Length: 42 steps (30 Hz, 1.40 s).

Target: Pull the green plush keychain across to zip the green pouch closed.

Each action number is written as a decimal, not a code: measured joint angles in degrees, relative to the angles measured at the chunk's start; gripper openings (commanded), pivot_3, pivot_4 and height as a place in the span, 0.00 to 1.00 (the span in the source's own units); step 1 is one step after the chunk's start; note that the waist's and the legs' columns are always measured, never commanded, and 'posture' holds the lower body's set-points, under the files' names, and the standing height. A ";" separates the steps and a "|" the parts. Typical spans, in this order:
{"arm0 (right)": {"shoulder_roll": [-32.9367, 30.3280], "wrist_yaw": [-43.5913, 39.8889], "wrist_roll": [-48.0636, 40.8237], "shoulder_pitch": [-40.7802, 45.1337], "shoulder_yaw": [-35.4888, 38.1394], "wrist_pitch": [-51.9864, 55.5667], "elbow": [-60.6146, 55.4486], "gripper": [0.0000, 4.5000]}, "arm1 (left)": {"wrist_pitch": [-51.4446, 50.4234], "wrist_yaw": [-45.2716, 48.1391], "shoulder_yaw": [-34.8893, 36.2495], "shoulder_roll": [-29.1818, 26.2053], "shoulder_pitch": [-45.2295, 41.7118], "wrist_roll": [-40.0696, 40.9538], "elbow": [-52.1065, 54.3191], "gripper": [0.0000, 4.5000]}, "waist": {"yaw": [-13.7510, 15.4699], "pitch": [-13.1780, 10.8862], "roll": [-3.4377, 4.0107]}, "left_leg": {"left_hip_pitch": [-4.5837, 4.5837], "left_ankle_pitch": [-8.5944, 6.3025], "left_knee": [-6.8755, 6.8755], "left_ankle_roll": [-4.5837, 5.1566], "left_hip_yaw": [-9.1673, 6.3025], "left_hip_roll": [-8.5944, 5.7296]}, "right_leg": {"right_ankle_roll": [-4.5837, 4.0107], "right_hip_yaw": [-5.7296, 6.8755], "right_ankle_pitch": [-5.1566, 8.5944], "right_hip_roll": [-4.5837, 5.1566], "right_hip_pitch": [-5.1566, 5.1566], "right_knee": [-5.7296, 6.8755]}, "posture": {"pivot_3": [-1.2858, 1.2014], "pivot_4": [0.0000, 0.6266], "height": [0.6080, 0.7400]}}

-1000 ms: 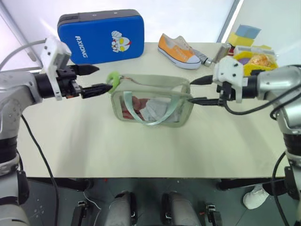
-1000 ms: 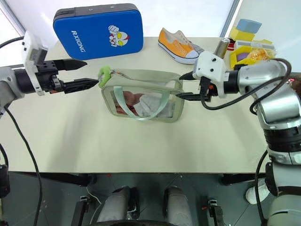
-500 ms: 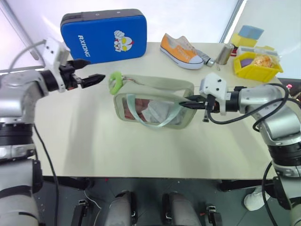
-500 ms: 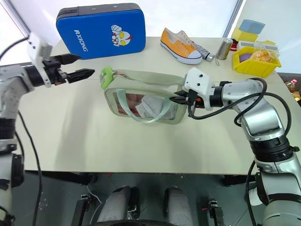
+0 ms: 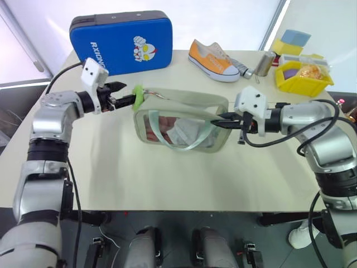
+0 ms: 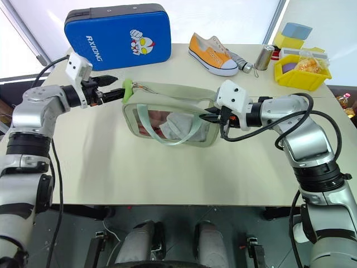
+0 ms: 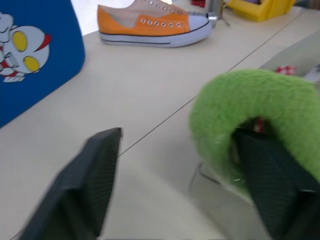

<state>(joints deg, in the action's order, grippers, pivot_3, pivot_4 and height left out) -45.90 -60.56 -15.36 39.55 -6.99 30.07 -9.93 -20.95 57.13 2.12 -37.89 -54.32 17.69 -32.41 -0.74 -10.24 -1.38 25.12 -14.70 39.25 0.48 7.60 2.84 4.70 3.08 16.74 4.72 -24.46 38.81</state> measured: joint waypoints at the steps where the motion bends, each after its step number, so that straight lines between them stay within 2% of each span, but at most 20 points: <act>1: 0.06 0.01 0.04 0.00 0.00 -0.01 0.00 0.00 | -0.40 0.46 0.46 0.02 -0.03 0.58 0.28 0.35 | -0.05 0.00 0.00 | 0.00 0.00 0.00 0.00 0.00 0.00 | 0.00 0.00 0.00 0.00 0.00 0.00 | 0.52 0.24 1.00; 4: 0.19 0.14 0.40 0.08 -0.01 -0.01 0.00 0.00 | -2.26 2.01 1.07 0.06 0.02 1.91 2.07 0.01 | 0.01 0.00 0.00 | 0.00 0.00 0.01 0.00 -0.01 0.01 | 0.00 0.00 0.00 0.00 0.00 0.02 | 0.52 0.24 1.00; 14: 0.89 0.32 1.37 1.38 -0.17 -0.47 1.39 0.00 | -9.02 4.72 1.80 -0.15 -1.35 6.15 10.68 0.01 | 0.00 0.00 0.00 | 0.00 0.00 0.01 0.00 -0.03 0.00 | 0.00 -0.01 0.00 0.01 0.00 0.04 | 0.52 0.24 1.00; 18: 2.06 0.45 1.79 1.92 -0.31 -0.59 2.44 0.00 | -7.03 5.01 -2.61 2.58 -2.17 4.00 16.96 0.01 | 0.17 0.01 -0.01 | -0.02 0.00 0.04 -0.01 -0.03 -0.02 | 0.00 -0.01 0.00 0.01 0.04 0.04 | 0.52 0.24 1.00; 22: 2.56 0.53 1.92 2.11 -0.90 -0.62 2.57 0.00 | -3.68 4.25 -6.84 5.20 -2.54 0.23 16.70 0.01 | -0.12 0.01 0.00 | -0.02 0.00 0.03 0.00 0.00 -0.02 | 0.00 -0.01 0.00 -0.02 0.00 0.05 | 0.52 0.24 1.00; 25: 2.64 0.72 2.13 2.13 -0.95 -0.64 2.58 0.00 | -1.78 3.44 -7.25 5.78 -4.44 -1.34 14.18 0.22 | -0.06 0.01 0.00 | -0.02 0.00 0.03 0.00 -0.01 -0.01 | 0.00 -0.01 0.00 -0.04 -0.01 0.06 | 0.52 0.24 1.00; 31: 2.92 1.12 2.27 2.13 -0.95 -0.68 2.58 0.00 | -1.37 3.68 -5.75 2.24 -6.83 -1.69 13.61 0.89 | -0.16 0.01 0.00 | -0.02 0.00 0.02 0.00 -0.02 0.01 | 0.00 -0.02 0.00 -0.02 -0.01 0.06 | 0.52 0.24 1.00; 35: 3.25 1.15 2.45 2.17 -0.97 -1.21 3.02 0.00 | -3.45 5.48 -4.68 -4.49 -5.55 -1.67 17.71 0.89 | -0.34 0.01 0.00 | -0.02 0.00 0.01 0.00 -0.01 0.03 | 0.00 -0.02 0.00 -0.02 -0.02 0.06 | 0.52 0.24 1.00; 38: 3.55 1.13 2.79 2.27 -0.99 -2.29 4.13 0.00 | -7.14 7.40 -2.33 -11.09 -1.18 -0.72 22.73 0.89 | -0.36 0.00 0.01 | -0.03 0.00 -0.01 0.00 -0.02 0.05 | 0.00 -0.03 0.00 -0.02 -0.03 0.07 | 0.52 0.24 1.00; 42: 3.86 1.10 3.00 2.73 -1.00 -2.92 5.33 0.00 | -12.02 7.54 -0.05 -13.53 7.54 1.86 30.85 0.89 | 0.06 0.01 0.00 | -0.06 0.00 0.01 0.00 -0.06 0.02 | -0.01 -0.04 0.01 0.01 0.03 0.11 | 0.52 0.24 1.00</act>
<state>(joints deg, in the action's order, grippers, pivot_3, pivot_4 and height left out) -42.03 -59.47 -12.36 42.28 -7.99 27.16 -4.60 -32.97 64.67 2.07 -51.42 -46.78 19.55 -1.56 -0.69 -10.23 -1.38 25.06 -14.69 39.27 0.48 7.54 2.87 4.69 3.04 16.74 4.74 -24.44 38.91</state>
